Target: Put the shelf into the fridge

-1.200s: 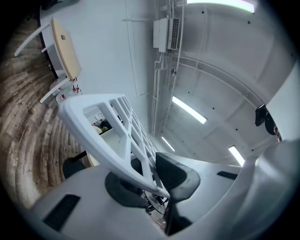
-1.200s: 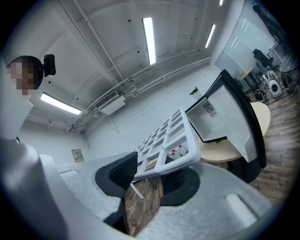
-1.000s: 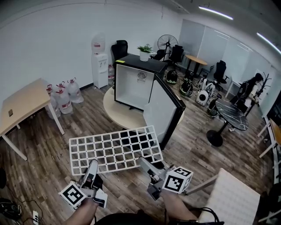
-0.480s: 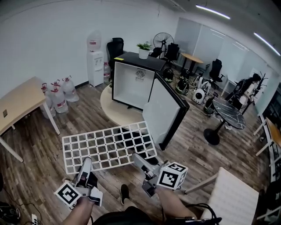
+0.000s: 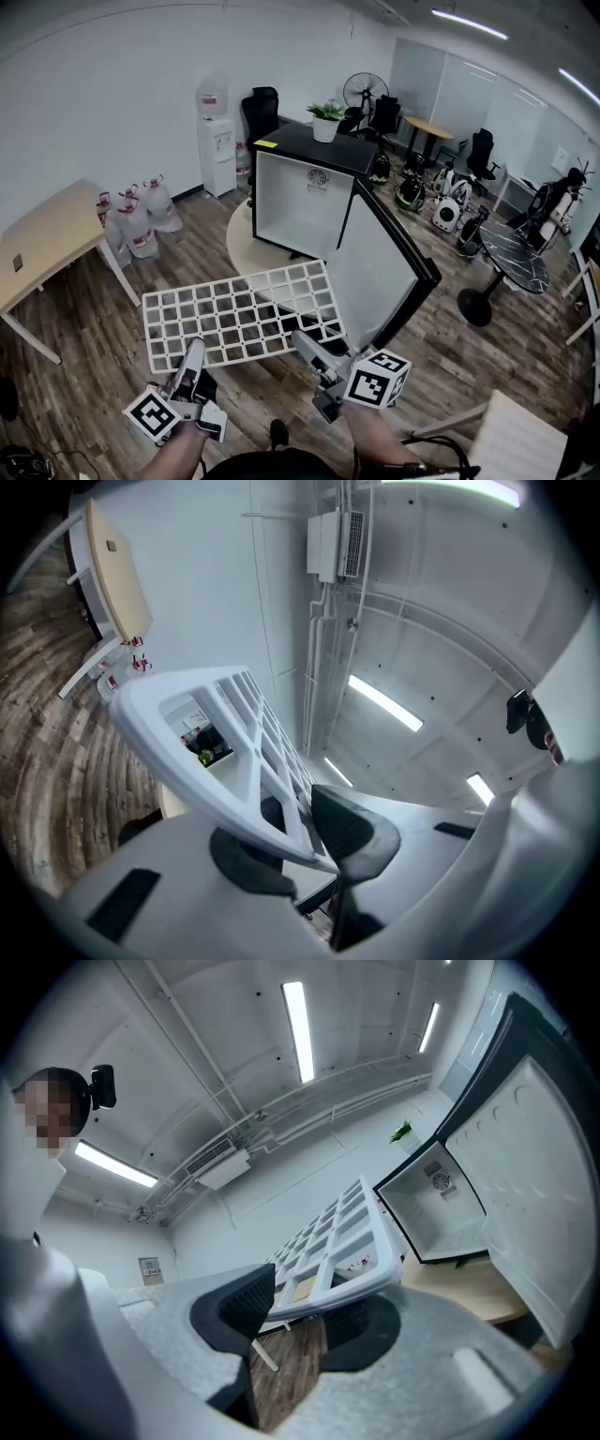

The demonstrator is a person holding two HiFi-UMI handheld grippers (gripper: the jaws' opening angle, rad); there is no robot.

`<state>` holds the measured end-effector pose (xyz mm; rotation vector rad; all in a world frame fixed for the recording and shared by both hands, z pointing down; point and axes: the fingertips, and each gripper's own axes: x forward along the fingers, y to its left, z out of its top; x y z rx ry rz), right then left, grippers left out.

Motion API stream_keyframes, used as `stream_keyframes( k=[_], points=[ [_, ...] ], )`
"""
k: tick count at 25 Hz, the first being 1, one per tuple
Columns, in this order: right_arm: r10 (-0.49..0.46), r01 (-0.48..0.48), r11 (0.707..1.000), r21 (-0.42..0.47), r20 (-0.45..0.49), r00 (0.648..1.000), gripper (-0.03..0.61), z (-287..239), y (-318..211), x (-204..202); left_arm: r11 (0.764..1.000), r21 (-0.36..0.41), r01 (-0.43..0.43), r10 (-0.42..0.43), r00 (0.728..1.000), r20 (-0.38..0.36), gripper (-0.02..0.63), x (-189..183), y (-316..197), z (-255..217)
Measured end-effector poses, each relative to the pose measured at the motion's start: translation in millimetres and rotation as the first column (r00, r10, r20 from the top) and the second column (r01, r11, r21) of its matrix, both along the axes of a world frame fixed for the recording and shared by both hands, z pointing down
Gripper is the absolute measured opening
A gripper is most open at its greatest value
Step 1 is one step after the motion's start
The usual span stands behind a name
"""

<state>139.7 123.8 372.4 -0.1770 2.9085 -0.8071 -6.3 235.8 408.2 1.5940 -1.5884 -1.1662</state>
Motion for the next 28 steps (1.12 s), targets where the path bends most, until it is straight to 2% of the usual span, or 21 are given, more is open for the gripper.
stream_keyframes(
  k=[4,10,16,22,28],
  points=[
    [0.015,-0.015,1.0,-0.017,-0.014,1.0,0.137,1,-47,-5,1.0,-0.024,-0.013,0.014,1.0,0.016,0.066,-8,-47,3],
    [0.01,-0.012,0.999,-0.045,-0.029,1.0,0.137,10,-96,-26,1.0,-0.015,-0.012,0.011,0.998,-0.062,0.066,-22,-99,3],
    [0.02,-0.02,0.999,-0.048,-0.016,1.0,0.137,11,-139,-33,0.999,-0.038,-0.023,0.022,0.999,-0.031,0.069,-32,-143,2],
    [0.035,-0.036,0.998,-0.055,-0.02,0.999,0.137,16,-168,-23,0.998,-0.038,-0.042,0.041,0.998,-0.039,0.069,-22,-175,4],
    [0.053,-0.053,0.997,-0.051,-0.013,0.999,0.137,13,-188,-44,0.998,-0.035,-0.06,0.059,0.998,-0.024,0.069,-46,-197,0]
  ],
)
